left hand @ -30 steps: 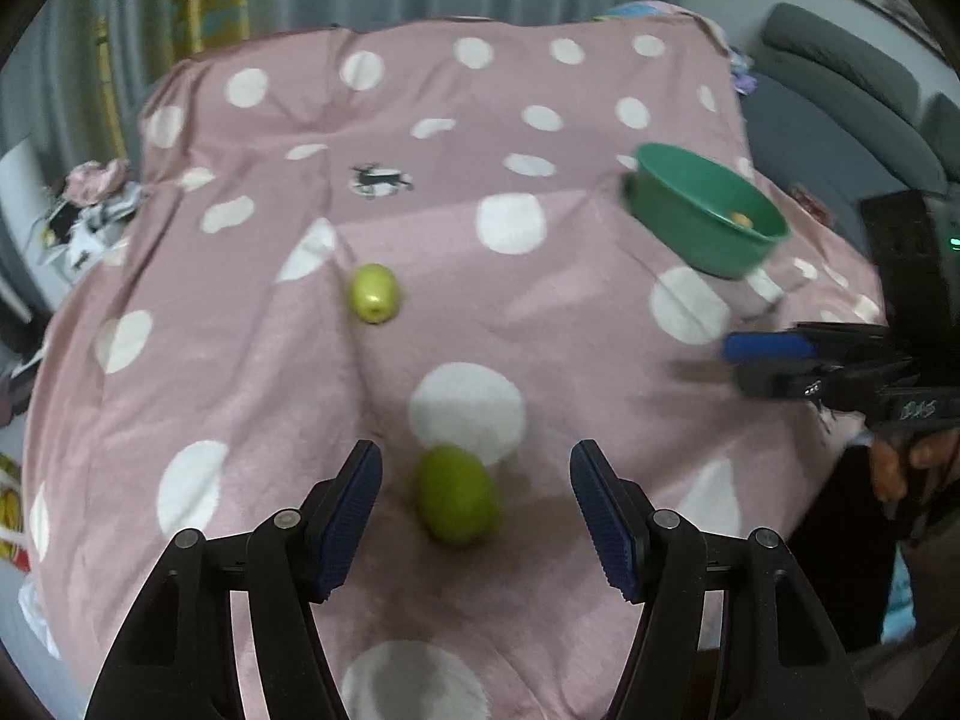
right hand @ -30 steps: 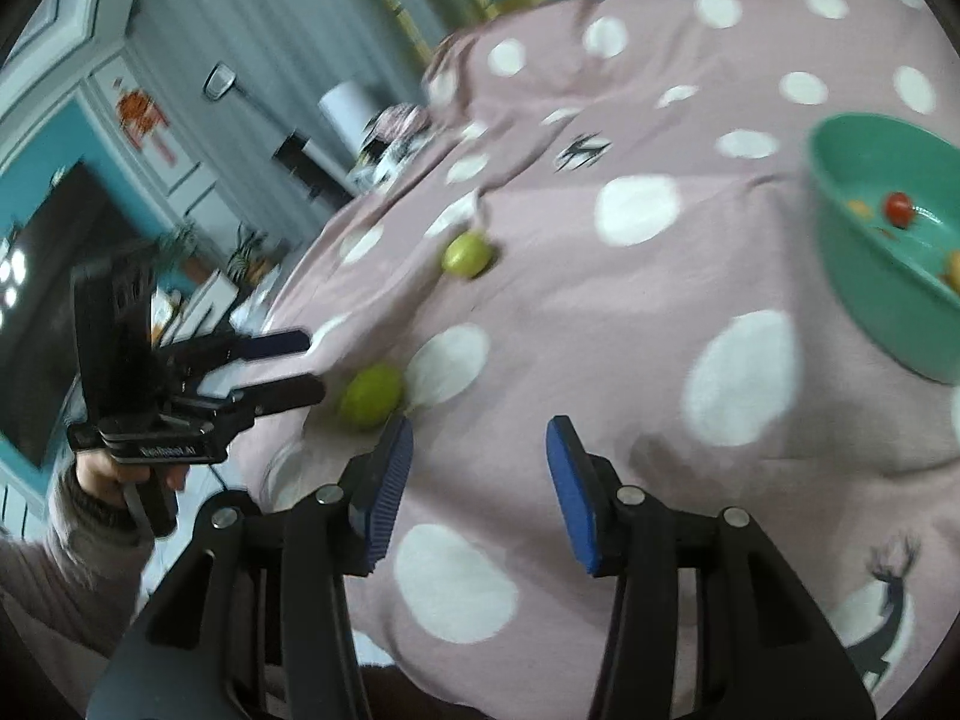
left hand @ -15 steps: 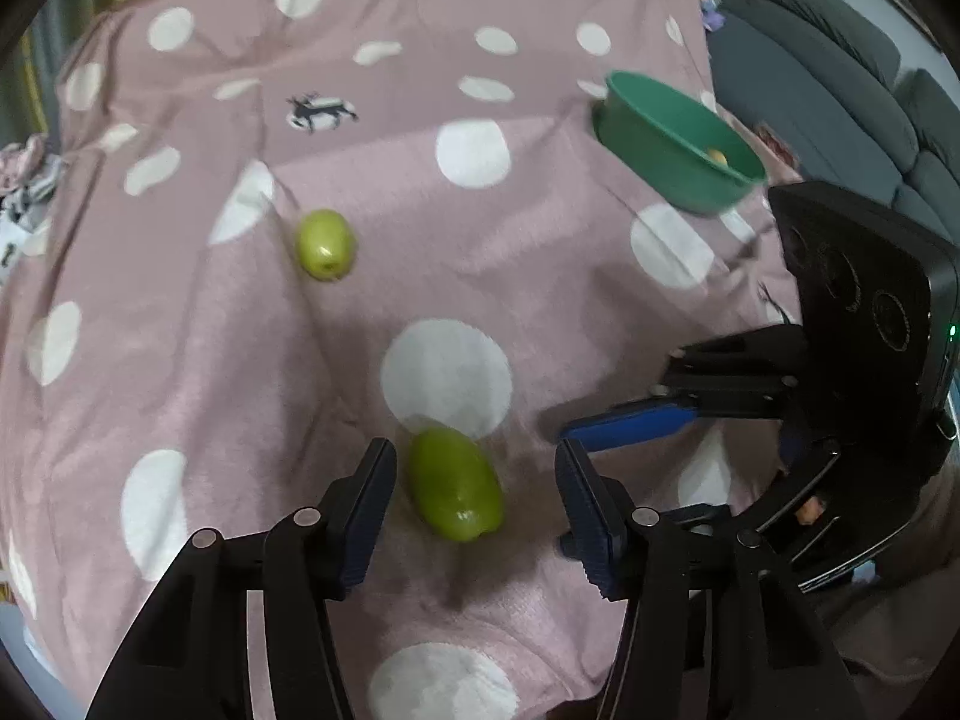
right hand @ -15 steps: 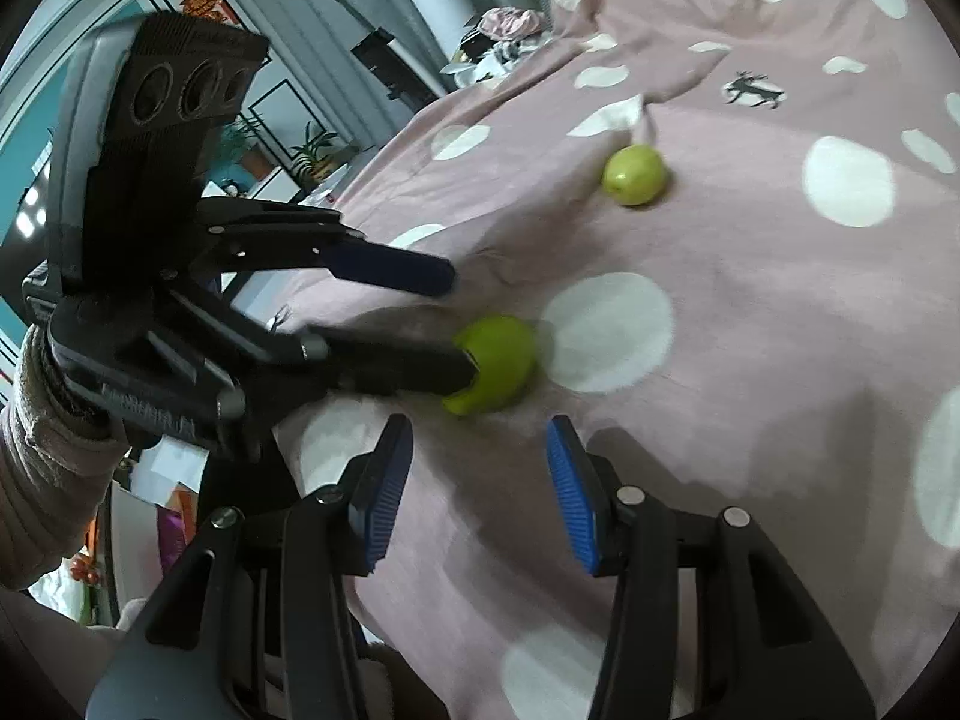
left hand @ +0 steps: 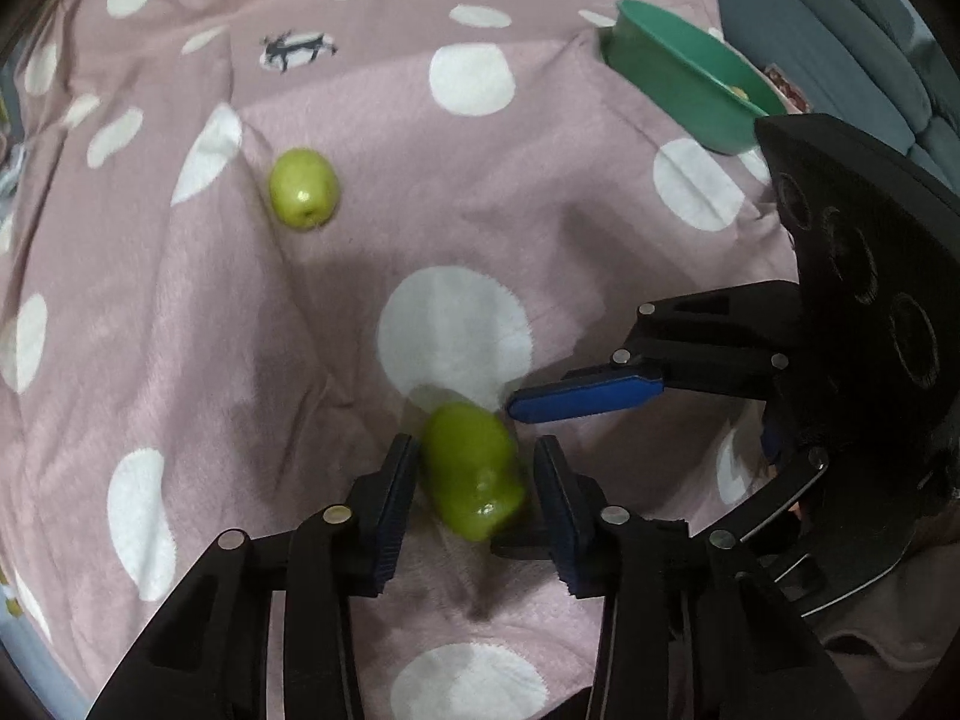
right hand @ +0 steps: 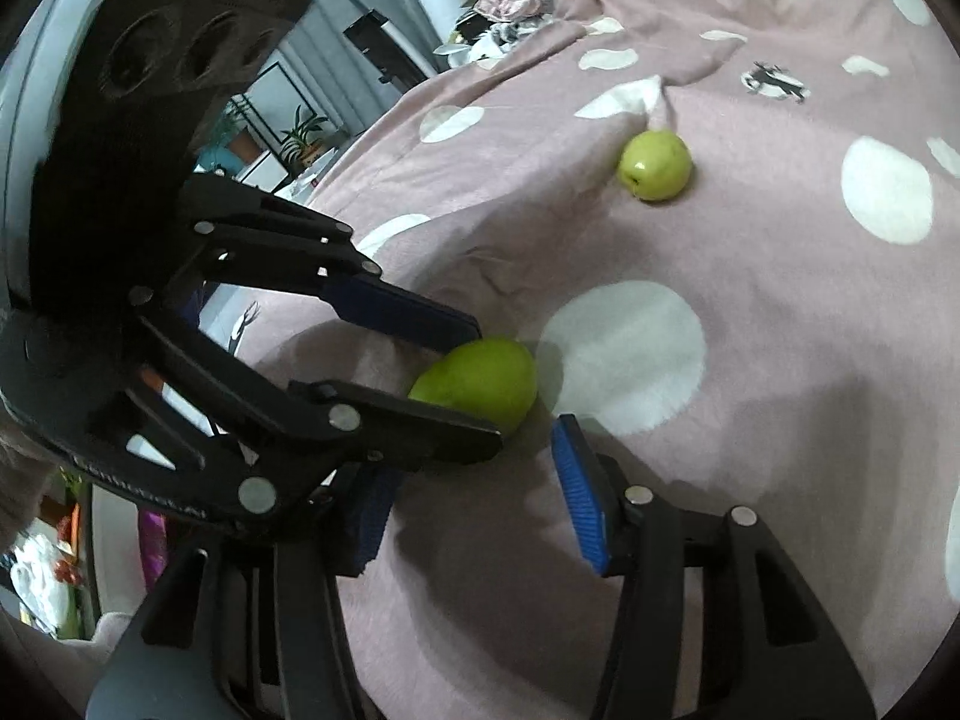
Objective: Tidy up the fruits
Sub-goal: 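Close the left gripper on the large green fruit and lift it, then carry the green fruit in the left gripper over the green bowl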
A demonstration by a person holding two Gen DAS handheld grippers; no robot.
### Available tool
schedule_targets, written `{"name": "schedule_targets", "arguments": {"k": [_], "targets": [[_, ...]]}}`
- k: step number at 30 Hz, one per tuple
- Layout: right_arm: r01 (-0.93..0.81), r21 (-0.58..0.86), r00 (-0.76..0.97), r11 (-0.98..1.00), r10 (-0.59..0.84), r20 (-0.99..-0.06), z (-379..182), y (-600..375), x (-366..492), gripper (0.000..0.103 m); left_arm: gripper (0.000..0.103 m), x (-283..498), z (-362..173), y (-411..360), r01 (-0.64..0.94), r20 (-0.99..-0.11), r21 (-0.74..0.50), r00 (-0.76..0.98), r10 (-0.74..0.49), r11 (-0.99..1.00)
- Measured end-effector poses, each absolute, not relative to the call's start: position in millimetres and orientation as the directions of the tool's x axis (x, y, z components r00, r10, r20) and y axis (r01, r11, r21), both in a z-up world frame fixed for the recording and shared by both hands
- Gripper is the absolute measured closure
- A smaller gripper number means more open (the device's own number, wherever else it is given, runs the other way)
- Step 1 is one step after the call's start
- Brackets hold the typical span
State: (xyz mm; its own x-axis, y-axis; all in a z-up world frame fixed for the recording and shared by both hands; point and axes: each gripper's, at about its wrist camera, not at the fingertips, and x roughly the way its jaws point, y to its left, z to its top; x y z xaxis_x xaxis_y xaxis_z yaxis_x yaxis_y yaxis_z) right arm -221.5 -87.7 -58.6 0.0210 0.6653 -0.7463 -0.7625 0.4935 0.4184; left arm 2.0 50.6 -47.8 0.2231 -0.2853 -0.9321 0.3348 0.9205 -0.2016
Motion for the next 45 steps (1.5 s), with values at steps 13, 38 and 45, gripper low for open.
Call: {"name": "schedule_targets", "arguments": {"k": [13,38,45], "targets": [[-0.762,0.395,0.106,0.513,0.701,-0.705,-46,-108,-229,0.058,0.066,-11,-34,45,0.323,-0.898,-0.212,0.309,-0.314,0.922],[-0.722,0.295,0.354,0.626,0.7,-0.62,-17,-203,-243,0.058,0.065,-10,1,-42,0.421,-0.845,-0.105,0.44,-0.304,0.901],[-0.701,0.292,0.413,0.651,0.704,-0.578,-10,-227,-239,0.058,0.065,-1,10,-65,0.449,-0.833,-0.064,0.467,-0.296,0.891]]}}
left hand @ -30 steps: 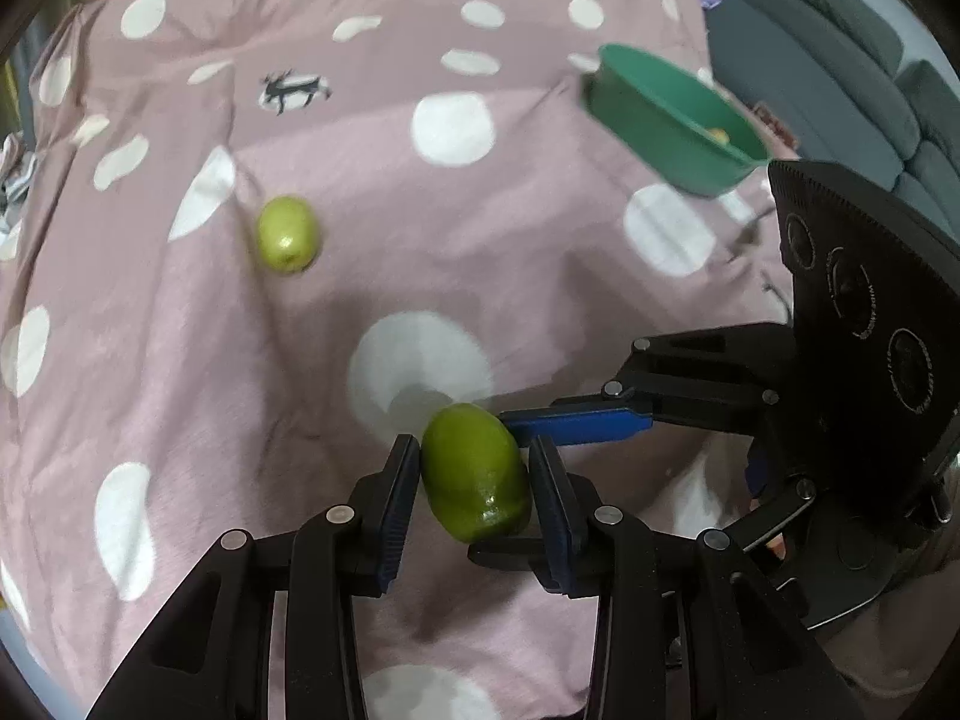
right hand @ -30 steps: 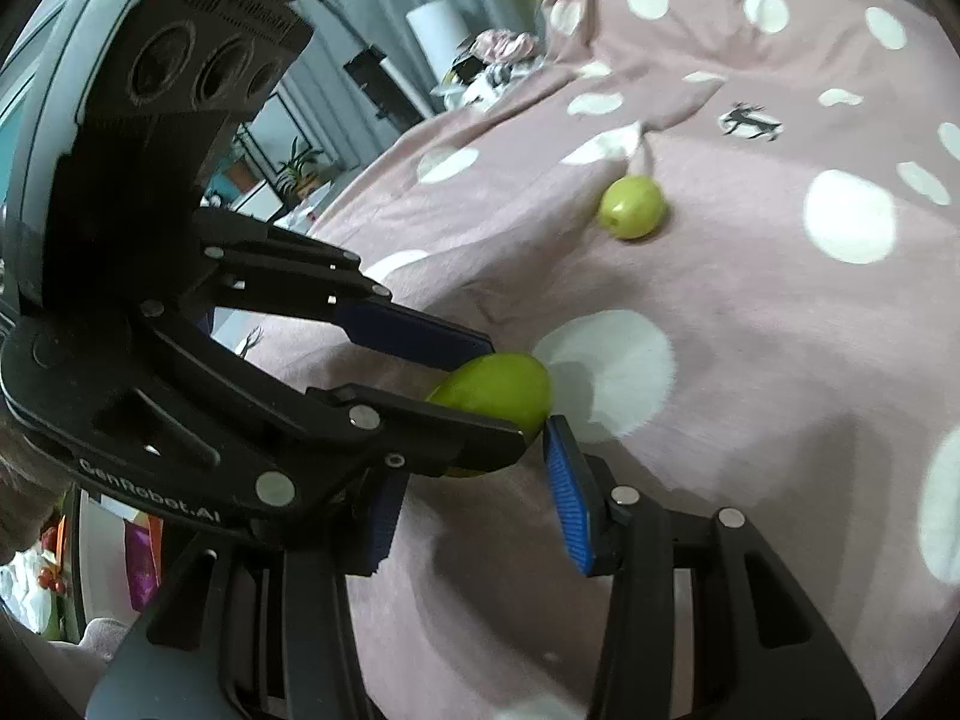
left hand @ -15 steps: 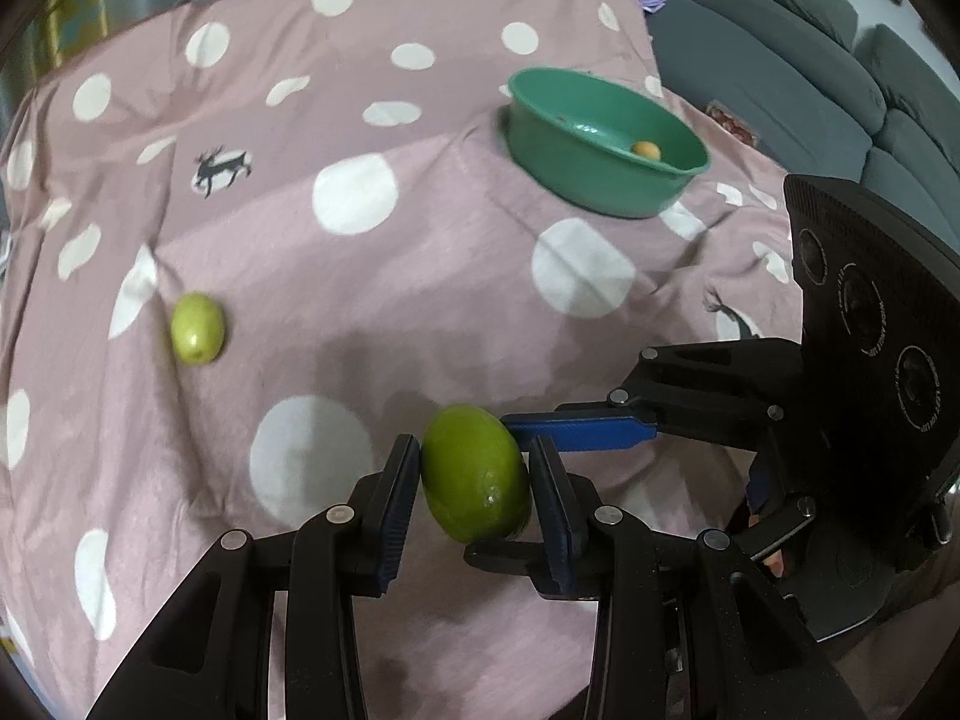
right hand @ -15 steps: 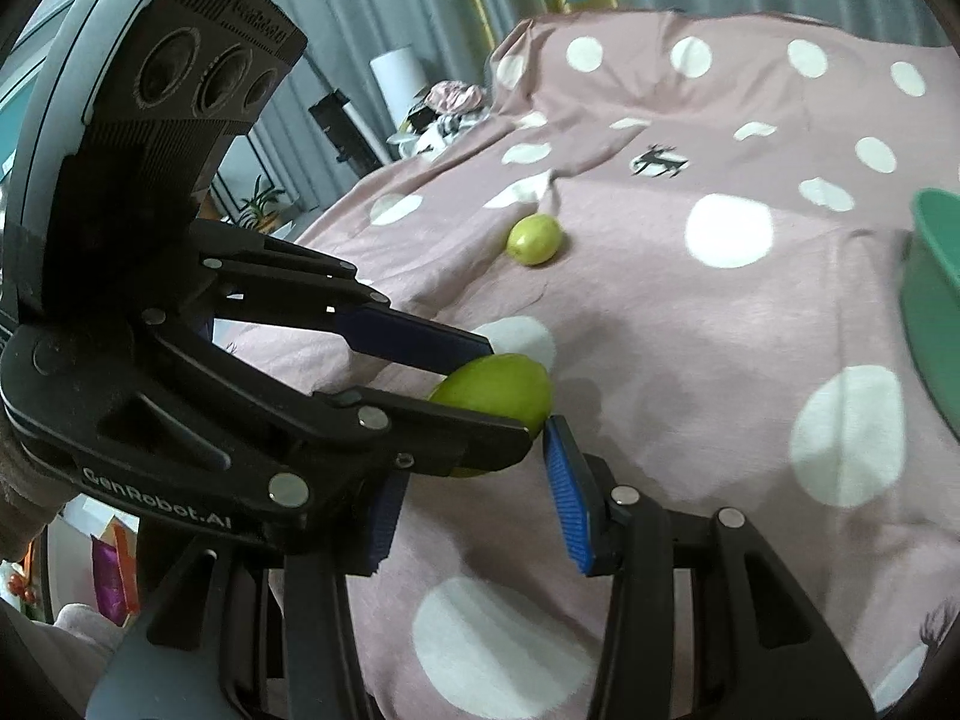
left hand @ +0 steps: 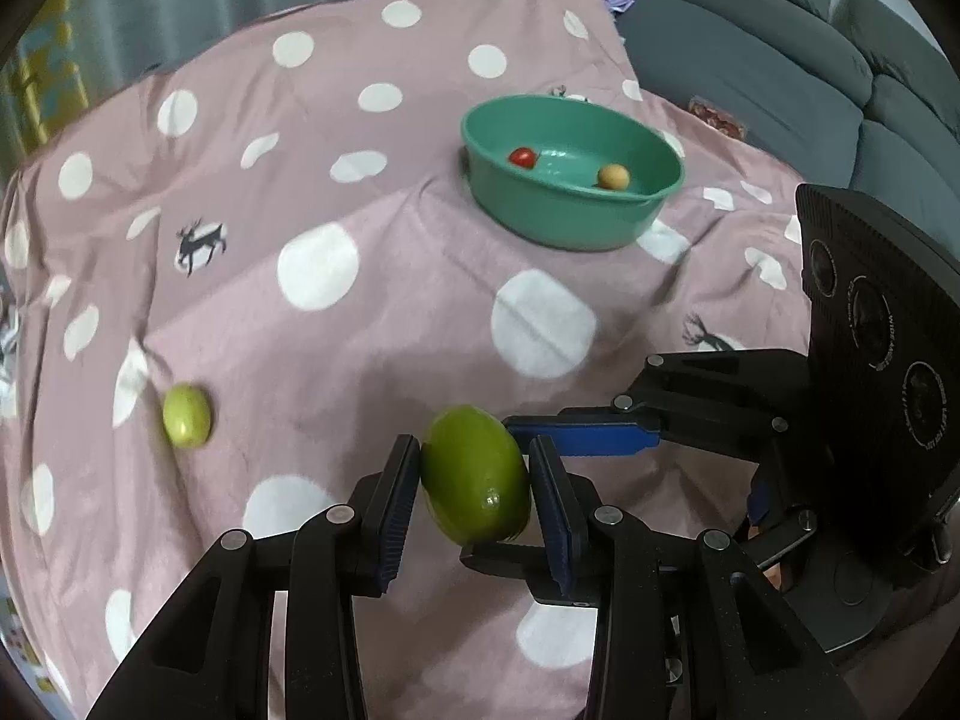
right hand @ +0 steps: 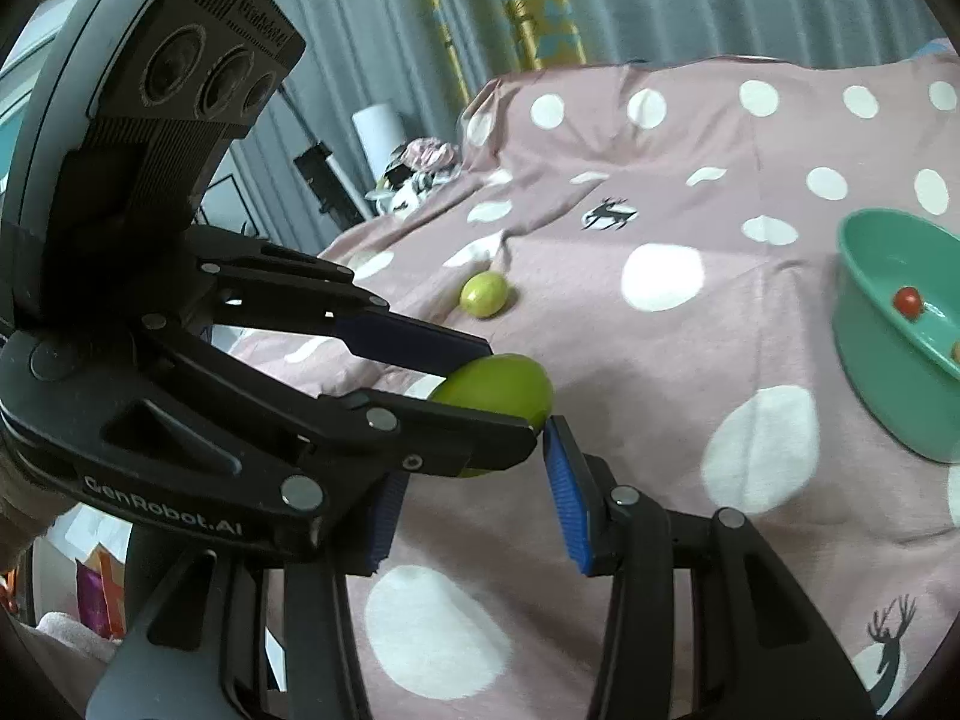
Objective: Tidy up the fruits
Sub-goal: 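Carry the green fruit in the left gripper over the green bowl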
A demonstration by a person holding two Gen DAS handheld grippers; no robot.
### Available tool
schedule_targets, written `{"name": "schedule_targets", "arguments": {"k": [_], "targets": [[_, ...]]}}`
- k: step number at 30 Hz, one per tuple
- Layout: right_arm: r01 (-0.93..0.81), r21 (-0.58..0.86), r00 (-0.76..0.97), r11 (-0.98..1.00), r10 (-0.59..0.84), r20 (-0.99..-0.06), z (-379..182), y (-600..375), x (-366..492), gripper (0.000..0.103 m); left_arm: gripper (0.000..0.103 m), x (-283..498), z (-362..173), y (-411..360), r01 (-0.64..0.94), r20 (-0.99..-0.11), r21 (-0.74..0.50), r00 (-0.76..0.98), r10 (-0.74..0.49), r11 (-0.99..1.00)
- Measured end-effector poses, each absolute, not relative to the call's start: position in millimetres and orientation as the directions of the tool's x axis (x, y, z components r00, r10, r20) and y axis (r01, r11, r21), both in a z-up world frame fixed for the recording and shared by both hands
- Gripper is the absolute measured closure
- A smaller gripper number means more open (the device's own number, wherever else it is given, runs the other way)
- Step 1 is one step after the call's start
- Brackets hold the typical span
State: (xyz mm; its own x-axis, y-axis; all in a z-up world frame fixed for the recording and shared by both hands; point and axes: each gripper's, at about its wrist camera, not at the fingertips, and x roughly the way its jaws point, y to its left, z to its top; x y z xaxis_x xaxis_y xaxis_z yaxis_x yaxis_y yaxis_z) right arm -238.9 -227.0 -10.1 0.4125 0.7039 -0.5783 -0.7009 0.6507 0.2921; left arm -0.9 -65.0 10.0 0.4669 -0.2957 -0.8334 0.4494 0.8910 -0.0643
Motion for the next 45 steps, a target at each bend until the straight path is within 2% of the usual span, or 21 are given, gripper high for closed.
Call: {"name": "schedule_targets", "arguments": {"k": [6,18,32,36,40,45], "targets": [[-0.681,0.254,0.466,0.687,0.674,-0.573,-8,-240,-238,0.058,0.065,6,12,-86,0.469,-0.828,-0.039,0.479,-0.291,0.882],[-0.627,0.244,0.567,0.739,0.649,-0.508,15,-265,-232,0.058,0.065,18,42,-114,0.528,-0.791,0.019,0.528,-0.31,0.849],[-0.537,0.212,0.713,0.817,0.573,-0.403,80,-326,-187,0.058,0.065,61,110,-170,0.603,-0.703,0.074,0.597,-0.387,0.794],[-0.502,0.228,0.74,0.834,0.551,-0.386,95,-343,-167,0.058,0.065,86,122,-183,0.612,-0.682,0.032,0.591,-0.43,0.79],[-0.463,0.244,0.758,0.852,0.524,-0.389,88,-362,-153,0.058,0.065,102,115,-202,0.631,-0.694,0.037,0.574,-0.435,0.775],[-0.413,0.259,0.749,0.873,0.487,-0.448,65,-377,-137,0.058,0.065,127,85,-223,0.661,-0.732,0.0,0.511,-0.45,0.75]]}}
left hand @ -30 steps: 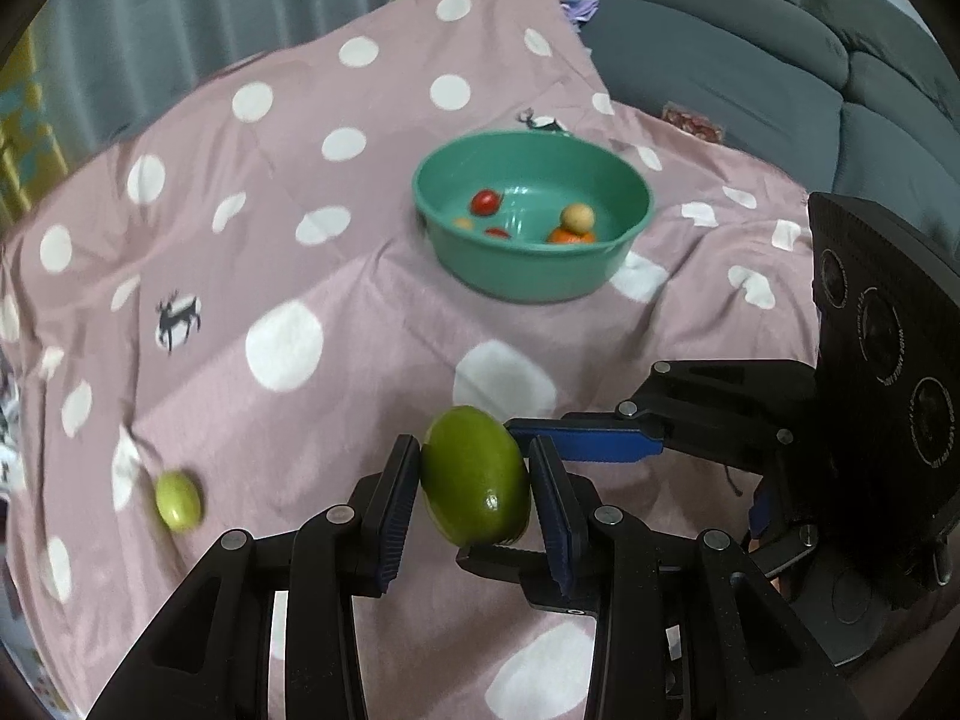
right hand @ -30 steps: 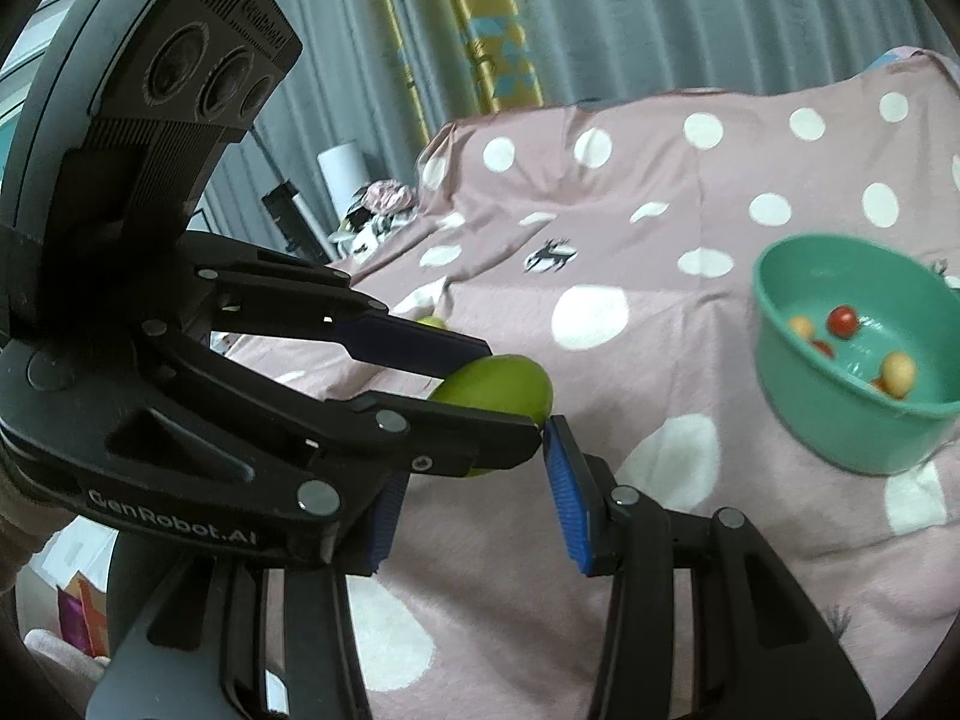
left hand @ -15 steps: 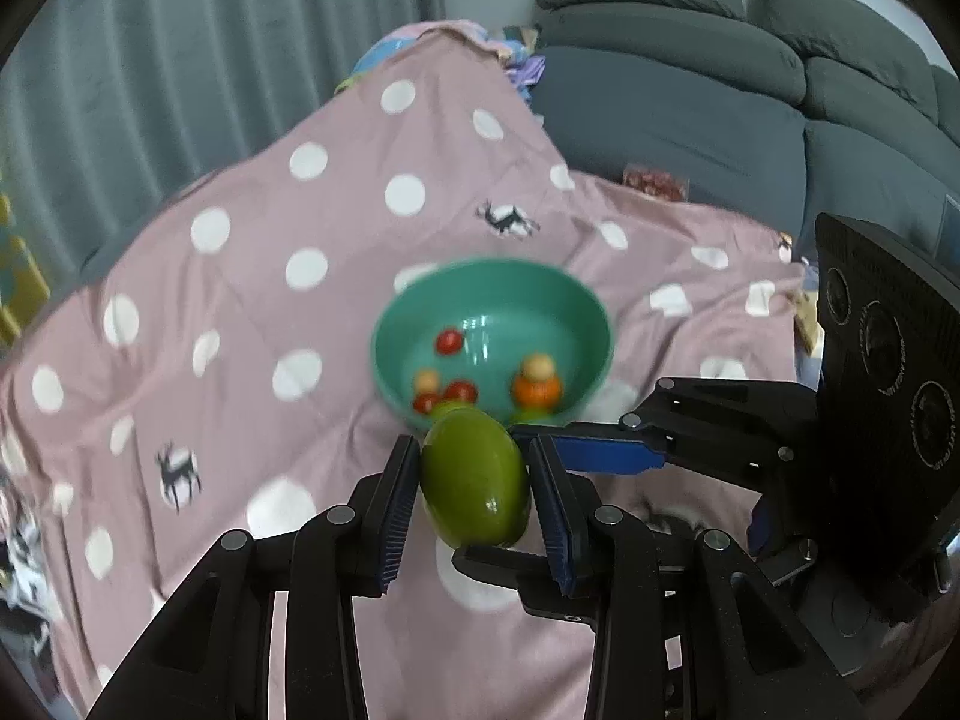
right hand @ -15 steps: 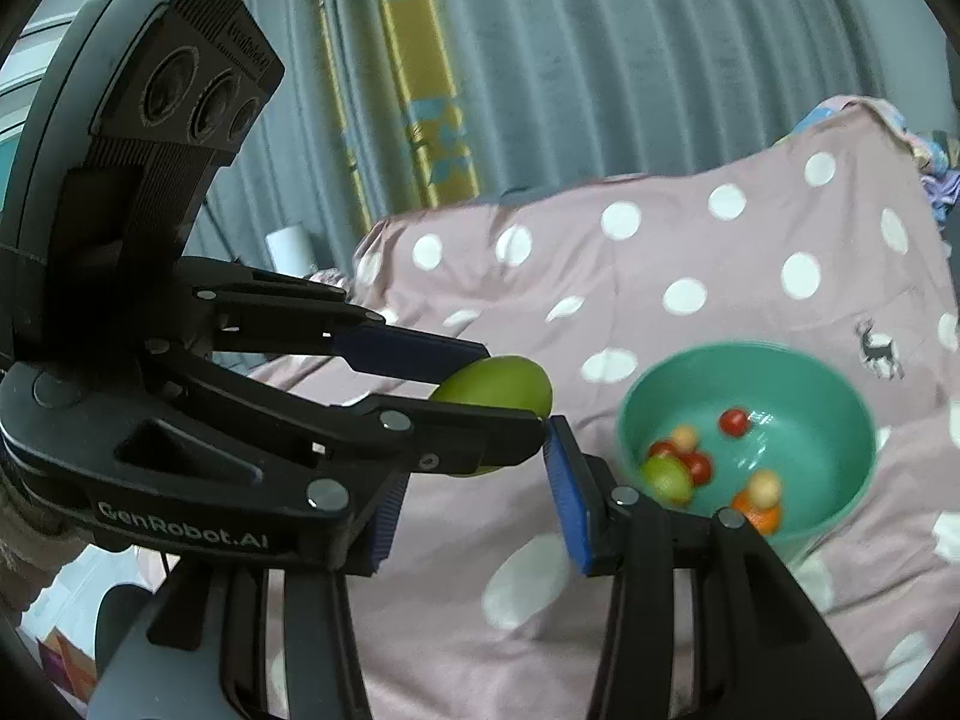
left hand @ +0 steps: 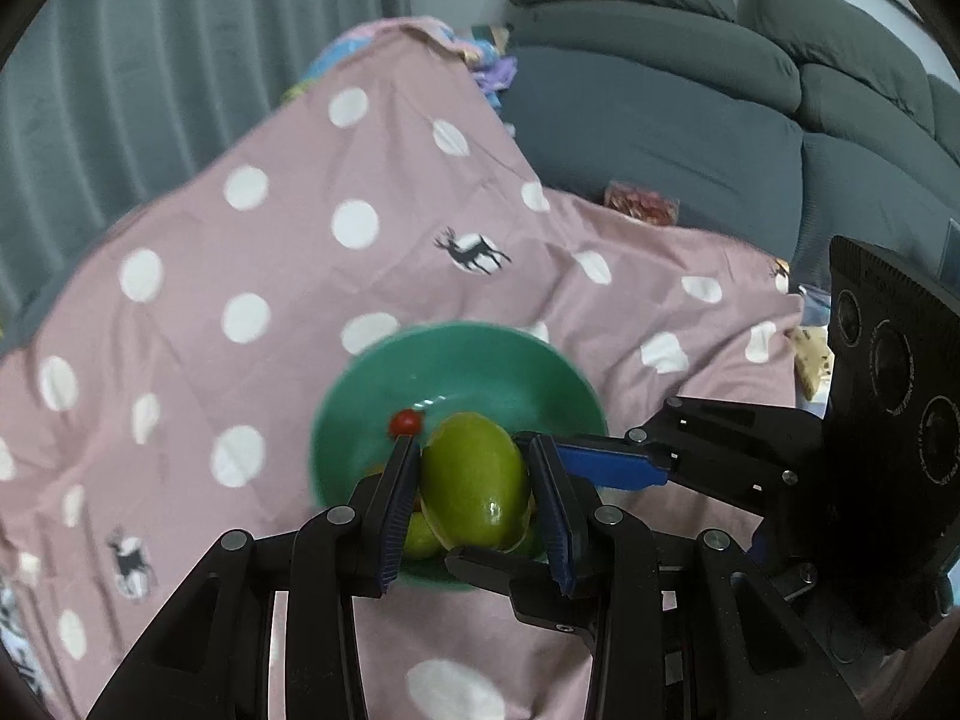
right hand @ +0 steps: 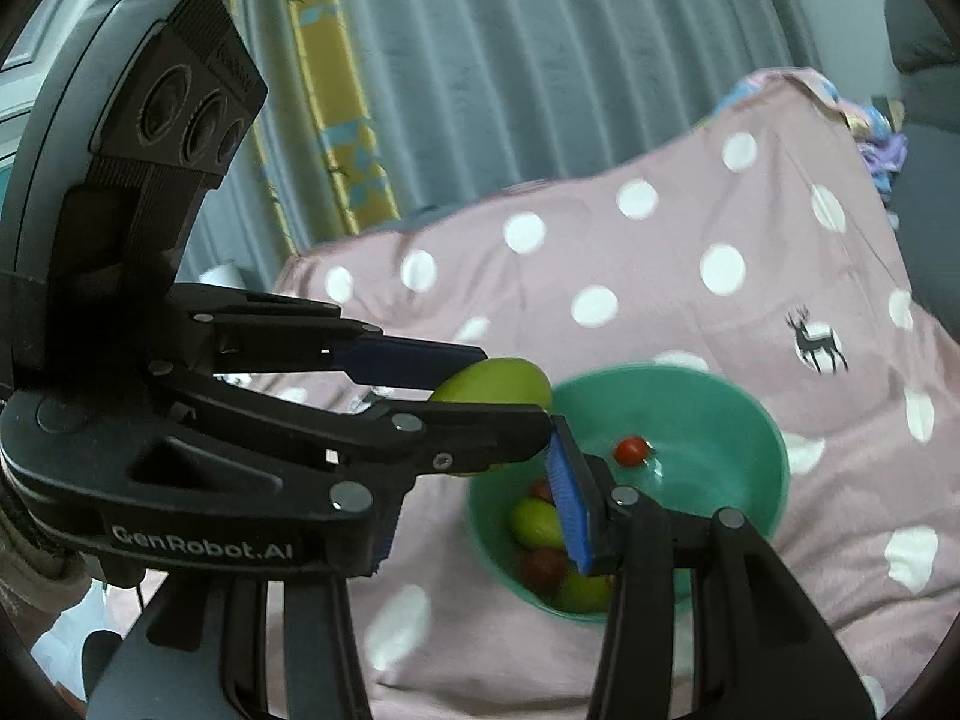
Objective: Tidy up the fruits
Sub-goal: 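Carry the green fruit in the left gripper over the green bowl, then lower the green fruit into the bowl and open the left gripper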
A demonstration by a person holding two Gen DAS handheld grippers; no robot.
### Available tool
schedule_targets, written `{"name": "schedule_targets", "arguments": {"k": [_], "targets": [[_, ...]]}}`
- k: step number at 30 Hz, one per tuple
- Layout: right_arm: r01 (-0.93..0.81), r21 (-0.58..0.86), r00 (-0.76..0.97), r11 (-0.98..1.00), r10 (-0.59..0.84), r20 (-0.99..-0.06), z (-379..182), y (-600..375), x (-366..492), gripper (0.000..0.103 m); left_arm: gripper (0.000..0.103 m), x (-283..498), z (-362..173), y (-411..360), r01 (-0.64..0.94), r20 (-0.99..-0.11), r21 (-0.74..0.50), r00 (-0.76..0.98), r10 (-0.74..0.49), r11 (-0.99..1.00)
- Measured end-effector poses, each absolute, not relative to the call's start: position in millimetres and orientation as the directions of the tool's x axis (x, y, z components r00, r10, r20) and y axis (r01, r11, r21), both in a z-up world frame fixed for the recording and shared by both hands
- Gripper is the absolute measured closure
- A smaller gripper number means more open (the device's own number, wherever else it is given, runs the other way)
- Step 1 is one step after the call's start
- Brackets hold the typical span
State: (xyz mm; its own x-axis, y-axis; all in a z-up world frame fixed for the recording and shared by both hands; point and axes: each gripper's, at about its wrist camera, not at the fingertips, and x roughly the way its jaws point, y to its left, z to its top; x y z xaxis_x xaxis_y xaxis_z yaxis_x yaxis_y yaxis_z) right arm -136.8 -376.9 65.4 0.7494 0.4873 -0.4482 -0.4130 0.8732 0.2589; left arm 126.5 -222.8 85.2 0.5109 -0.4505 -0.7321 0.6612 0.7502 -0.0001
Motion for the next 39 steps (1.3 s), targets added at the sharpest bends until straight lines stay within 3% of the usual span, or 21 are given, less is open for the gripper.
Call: {"name": "schedule_targets", "arguments": {"k": [15,39], "targets": [[-0.308,0.249,0.696,0.918,0.396,-0.599,21,-388,-112,0.058,0.065,165,26,-228,0.664,-0.76,-0.21,0.351,-0.547,0.718],[-0.308,0.226,0.681,0.924,0.38,-0.626,18,-386,-108,0.058,0.065,166,19,-230,0.663,-0.769,-0.203,0.348,-0.537,0.721]]}}
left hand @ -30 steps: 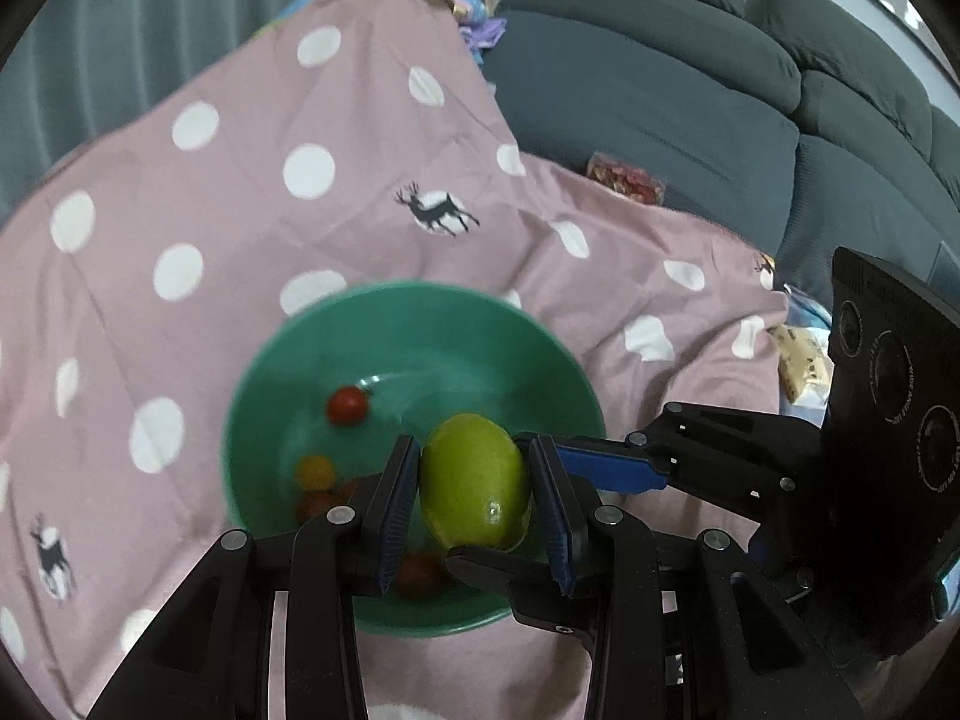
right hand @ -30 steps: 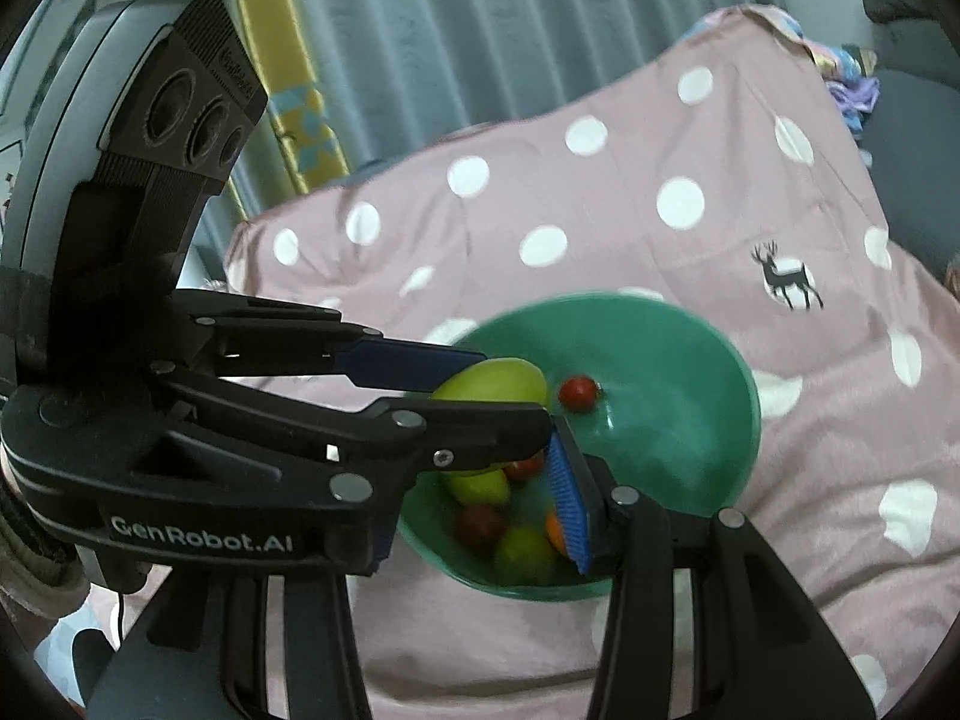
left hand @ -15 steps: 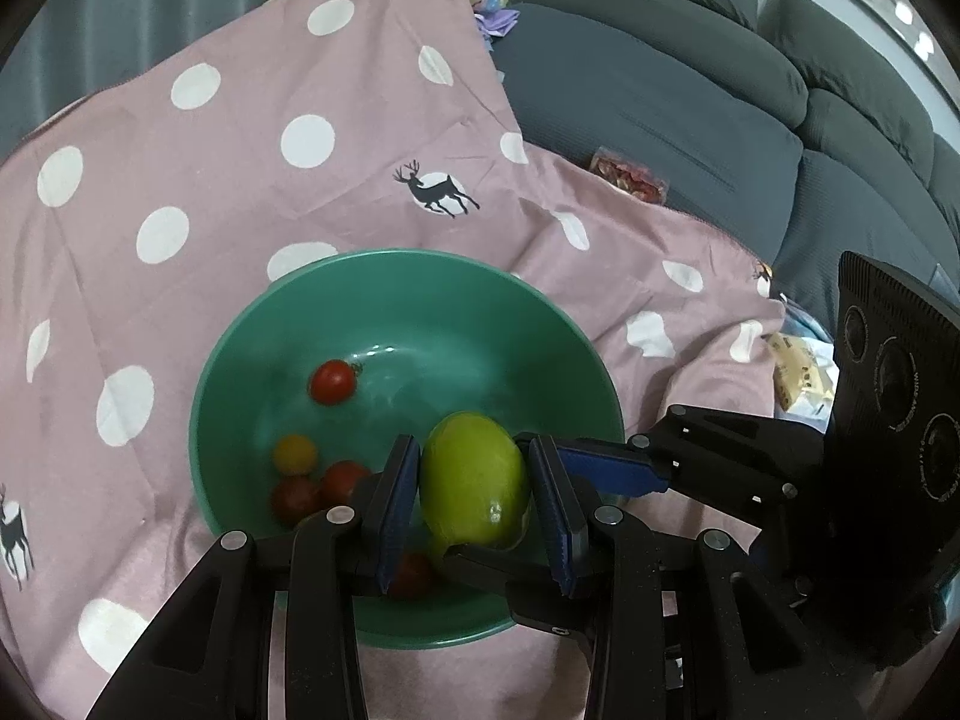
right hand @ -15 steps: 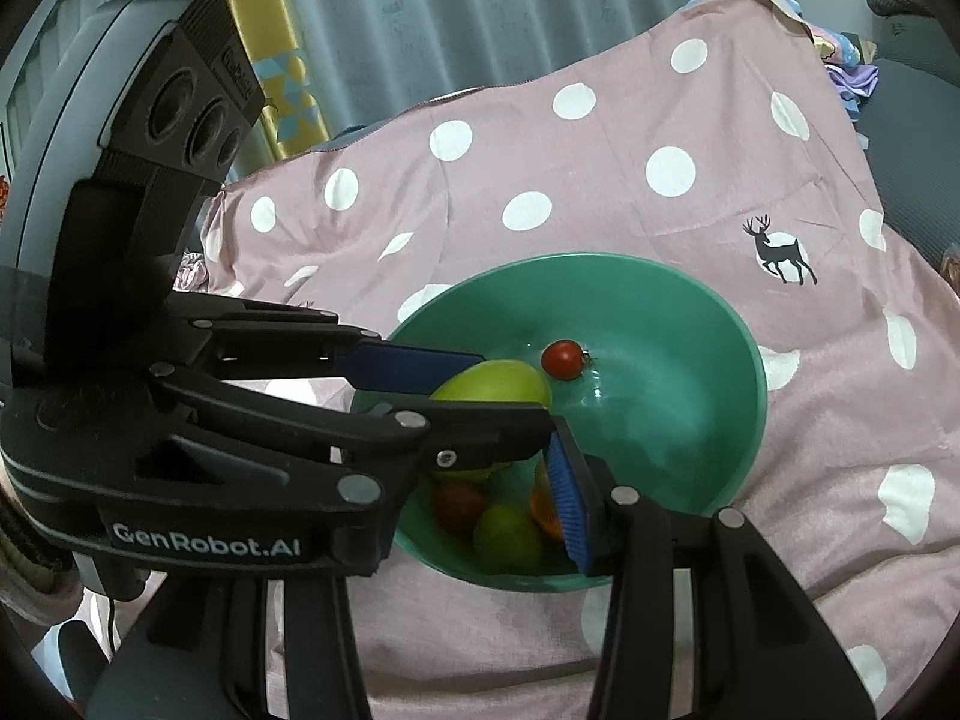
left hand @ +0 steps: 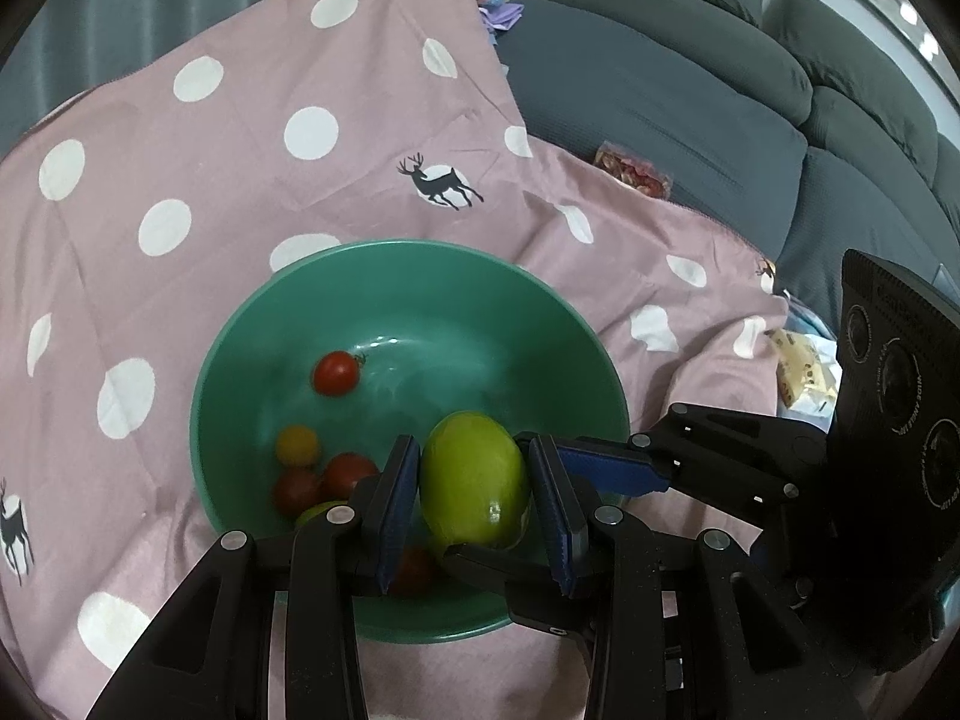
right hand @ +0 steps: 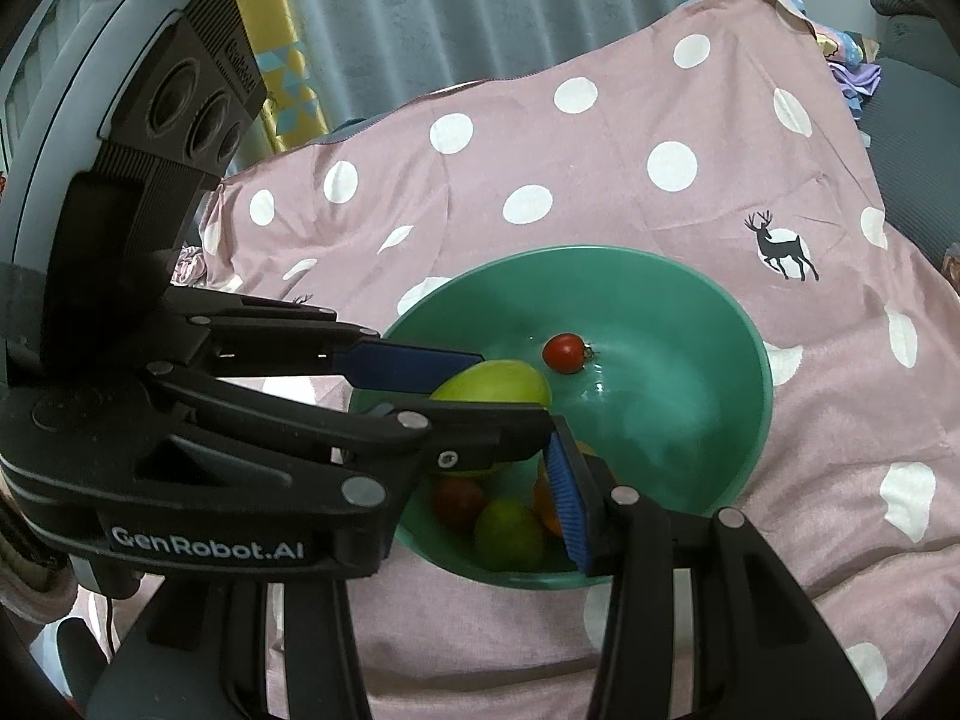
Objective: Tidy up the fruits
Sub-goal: 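Lower the green fruit into the bowl and open the left gripper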
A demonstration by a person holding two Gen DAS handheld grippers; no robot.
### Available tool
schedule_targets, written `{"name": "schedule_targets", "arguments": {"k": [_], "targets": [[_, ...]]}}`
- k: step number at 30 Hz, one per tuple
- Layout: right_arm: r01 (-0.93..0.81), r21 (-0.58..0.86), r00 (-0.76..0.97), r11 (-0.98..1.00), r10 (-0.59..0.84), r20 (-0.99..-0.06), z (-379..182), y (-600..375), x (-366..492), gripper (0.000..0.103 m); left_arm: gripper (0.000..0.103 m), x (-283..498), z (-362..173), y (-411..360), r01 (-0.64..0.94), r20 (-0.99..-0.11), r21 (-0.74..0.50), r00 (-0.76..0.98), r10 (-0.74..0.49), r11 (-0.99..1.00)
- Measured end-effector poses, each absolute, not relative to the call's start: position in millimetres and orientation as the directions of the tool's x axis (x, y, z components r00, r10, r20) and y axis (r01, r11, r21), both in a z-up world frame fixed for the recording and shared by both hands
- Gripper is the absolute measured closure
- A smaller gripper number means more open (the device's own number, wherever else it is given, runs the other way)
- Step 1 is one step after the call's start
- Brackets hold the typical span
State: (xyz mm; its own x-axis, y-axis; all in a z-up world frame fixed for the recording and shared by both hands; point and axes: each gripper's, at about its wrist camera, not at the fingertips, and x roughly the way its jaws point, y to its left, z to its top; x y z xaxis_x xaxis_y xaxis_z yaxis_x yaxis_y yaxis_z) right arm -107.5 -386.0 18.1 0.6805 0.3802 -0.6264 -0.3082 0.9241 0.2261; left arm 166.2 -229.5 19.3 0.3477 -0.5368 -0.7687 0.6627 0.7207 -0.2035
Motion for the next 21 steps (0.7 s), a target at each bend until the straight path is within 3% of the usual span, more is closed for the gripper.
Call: {"name": "schedule_targets", "arguments": {"k": [21], "targets": [[-0.289,0.202,0.674,0.936,0.349,-0.651,15.7,-385.6,-105.8,0.058,0.065,166.3,14.5,-233.9,0.663,-0.78,-0.196,0.341,-0.524,0.723]]}}
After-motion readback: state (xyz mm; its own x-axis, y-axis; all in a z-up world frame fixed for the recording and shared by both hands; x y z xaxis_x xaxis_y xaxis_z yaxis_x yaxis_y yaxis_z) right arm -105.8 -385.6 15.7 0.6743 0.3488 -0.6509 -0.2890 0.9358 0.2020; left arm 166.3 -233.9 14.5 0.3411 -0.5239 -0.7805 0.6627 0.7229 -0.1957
